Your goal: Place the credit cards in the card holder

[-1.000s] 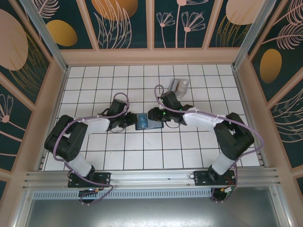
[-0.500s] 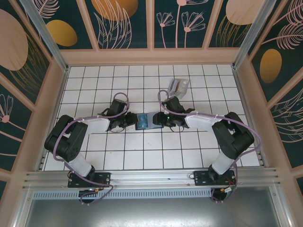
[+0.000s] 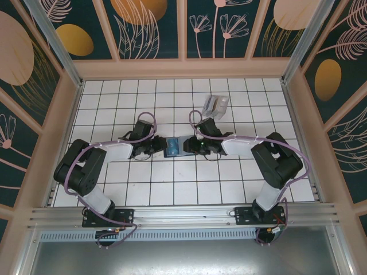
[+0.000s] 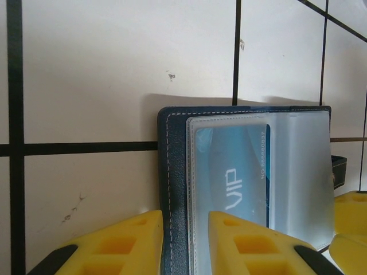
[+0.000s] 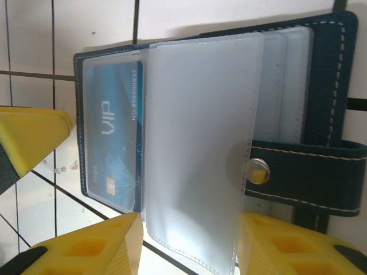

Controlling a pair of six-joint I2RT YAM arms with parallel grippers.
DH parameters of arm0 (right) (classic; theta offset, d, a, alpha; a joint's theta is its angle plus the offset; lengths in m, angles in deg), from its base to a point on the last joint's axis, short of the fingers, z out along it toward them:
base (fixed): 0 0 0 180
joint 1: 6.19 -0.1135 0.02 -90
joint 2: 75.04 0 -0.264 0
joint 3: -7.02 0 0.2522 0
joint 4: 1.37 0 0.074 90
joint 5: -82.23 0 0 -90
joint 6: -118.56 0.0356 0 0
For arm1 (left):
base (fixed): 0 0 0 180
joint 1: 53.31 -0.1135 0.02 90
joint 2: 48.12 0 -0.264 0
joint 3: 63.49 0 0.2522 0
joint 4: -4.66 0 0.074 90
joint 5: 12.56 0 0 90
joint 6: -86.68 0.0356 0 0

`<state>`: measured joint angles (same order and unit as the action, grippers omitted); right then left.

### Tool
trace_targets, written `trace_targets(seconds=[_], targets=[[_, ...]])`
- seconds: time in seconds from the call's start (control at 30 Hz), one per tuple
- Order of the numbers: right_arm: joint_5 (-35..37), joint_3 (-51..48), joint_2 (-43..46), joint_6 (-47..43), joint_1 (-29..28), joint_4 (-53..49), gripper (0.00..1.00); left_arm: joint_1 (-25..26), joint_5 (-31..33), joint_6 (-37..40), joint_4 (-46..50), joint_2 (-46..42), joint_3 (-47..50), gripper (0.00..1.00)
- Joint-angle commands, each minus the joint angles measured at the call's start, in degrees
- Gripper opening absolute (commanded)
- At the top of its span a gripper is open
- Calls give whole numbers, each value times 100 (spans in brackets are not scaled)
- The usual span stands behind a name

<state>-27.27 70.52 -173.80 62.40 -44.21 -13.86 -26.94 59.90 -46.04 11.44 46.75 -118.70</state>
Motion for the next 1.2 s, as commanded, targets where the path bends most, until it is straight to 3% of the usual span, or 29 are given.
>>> trace_targets(seconds=[0.0,0.27,0.43,0.77,1.0,1.17], targets=[[-159,48,6,43,14,153,43,-31,-47,46,75,51,-181,28],[-745,160,-144,156,-20,822,39,-27,96,44,182,-111,-204,31],[-923,584,-479,114,-200,1016,38,-232,292,-158,178,-403,-94,46],[-1478,1168,-1316,266,-441,1462,38,-923,207,132,426,-910,-37,48],[-778,1256,-536,-399,-52,702,40,-777,274,335,418,-715,-11,45],[412,1345,171,-834,628,-134,48,-620,307,328,405,-745,-69,47]])
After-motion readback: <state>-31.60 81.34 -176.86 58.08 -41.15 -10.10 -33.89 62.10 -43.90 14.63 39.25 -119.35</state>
